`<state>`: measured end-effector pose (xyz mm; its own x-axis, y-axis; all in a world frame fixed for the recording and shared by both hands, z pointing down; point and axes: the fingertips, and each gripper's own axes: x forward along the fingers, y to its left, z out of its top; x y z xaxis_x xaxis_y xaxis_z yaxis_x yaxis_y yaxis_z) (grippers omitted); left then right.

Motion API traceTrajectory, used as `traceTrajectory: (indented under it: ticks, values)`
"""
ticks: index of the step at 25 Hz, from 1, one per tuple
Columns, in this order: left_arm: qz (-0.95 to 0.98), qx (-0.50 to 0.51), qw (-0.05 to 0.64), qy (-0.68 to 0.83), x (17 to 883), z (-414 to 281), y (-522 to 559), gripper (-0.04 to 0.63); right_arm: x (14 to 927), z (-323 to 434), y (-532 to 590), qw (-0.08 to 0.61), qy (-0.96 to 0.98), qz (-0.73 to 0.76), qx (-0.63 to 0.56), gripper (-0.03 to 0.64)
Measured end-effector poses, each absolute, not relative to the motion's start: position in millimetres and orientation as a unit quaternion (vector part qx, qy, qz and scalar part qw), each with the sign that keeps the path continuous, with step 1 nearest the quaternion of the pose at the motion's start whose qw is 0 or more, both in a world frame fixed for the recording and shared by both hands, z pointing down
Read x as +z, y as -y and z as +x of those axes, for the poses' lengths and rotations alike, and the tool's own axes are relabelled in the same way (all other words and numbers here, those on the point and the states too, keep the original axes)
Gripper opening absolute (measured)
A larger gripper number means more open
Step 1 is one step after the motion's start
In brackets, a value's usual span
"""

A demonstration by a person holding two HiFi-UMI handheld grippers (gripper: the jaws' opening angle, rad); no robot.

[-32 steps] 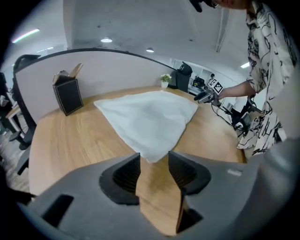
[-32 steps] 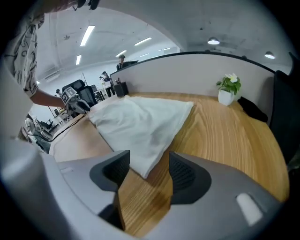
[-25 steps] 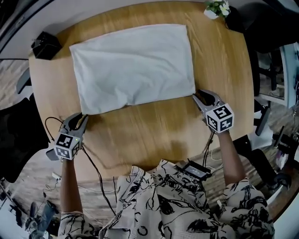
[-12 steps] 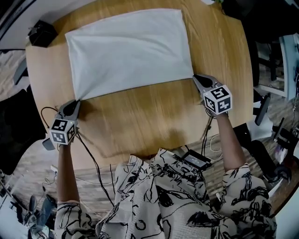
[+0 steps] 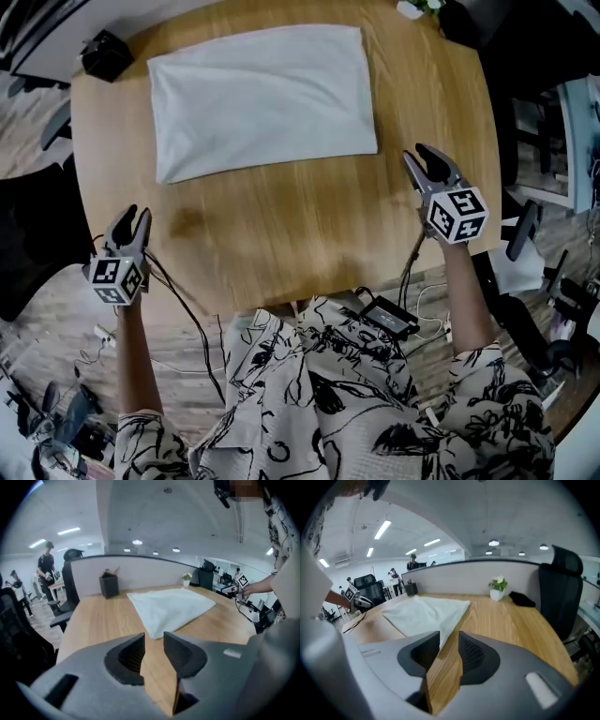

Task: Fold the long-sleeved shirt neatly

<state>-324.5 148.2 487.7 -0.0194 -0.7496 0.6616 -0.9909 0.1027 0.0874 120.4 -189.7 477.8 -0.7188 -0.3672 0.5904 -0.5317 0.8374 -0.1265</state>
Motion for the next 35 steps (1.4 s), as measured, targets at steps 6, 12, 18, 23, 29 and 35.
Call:
traceTrajectory:
  ticks: [6, 12, 18, 23, 29, 35]
  values:
    - [0.62, 0.112, 0.14, 0.764, 350.1, -293.0, -162.6, 0.006, 355.8, 133.0, 178.9, 0.131, 0.952, 0.264, 0.088, 0.006]
    - [0.597, 0.048, 0.052, 0.799, 249.4, -275.3, -184.7, 0.006, 267.3, 155.5, 141.4, 0.046, 0.949, 0.31, 0.03, 0.006]
    - [0.594, -0.026, 0.011, 0.804, 188.6, -250.6, -237.7, 0.006, 203.8, 190.0, 82.5, -0.02, 0.928, 0.372, 0.016, 0.006]
    - [0.616, -0.022, -0.019, 0.787, 164.2, -227.9, -276.1, 0.005, 171.8, 206.8, 23.9, -0.039, 0.916, 0.399, -0.007, 0.006]
    - [0.618, -0.034, -0.038, 0.784, 148.6, -215.0, -323.0, 0.002, 149.5, 234.7, -42.5, -0.036, 0.903, 0.427, -0.022, 0.006]
    - [0.603, -0.044, -0.056, 0.794, 133.9, -206.0, -356.8, 0.003, 129.1, 273.3, -102.1, -0.054, 0.893, 0.446, -0.032, 0.006]
